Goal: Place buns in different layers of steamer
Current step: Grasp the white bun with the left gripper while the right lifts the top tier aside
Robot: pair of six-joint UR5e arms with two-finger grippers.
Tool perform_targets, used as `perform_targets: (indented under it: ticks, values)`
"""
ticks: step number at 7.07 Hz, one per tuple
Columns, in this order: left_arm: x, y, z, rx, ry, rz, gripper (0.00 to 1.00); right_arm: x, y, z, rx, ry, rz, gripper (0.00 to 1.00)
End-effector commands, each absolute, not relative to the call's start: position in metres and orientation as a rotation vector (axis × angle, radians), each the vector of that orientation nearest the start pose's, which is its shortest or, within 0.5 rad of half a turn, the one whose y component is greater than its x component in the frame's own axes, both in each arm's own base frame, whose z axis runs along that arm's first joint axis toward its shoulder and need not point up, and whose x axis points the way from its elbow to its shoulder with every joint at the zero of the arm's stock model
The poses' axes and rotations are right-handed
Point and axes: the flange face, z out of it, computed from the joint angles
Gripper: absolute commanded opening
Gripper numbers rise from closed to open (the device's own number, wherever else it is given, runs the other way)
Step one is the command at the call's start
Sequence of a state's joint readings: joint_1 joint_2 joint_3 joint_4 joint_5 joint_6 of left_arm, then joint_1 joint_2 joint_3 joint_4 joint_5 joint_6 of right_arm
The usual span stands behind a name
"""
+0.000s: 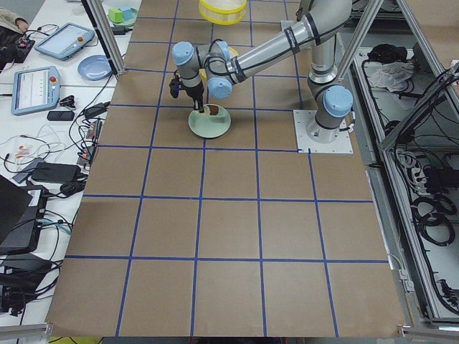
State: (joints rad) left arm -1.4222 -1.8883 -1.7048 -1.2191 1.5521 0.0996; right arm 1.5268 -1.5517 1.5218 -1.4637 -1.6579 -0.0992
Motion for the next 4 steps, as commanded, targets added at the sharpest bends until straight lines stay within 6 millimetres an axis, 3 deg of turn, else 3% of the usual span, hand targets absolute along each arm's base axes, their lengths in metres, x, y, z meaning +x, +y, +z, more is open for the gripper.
perform_targets:
  ticks: [1,3,4]
  values:
    - [-0.147,-0.581,0.336,-0.122,3.179,0.019,0.0,0.062,-0.492,0.5,-0.114,3.2,0.177,0.0]
    - [-0.26,-0.548,0.328,-0.28,3.172,0.034,0.0,0.063,-0.489,0.5,-0.135,3.2,0.193,0.0]
    - [-0.3,-0.534,0.318,-0.413,3.162,0.041,0.0,0.064,-0.489,0.5,-0.135,3.195,0.194,0.0]
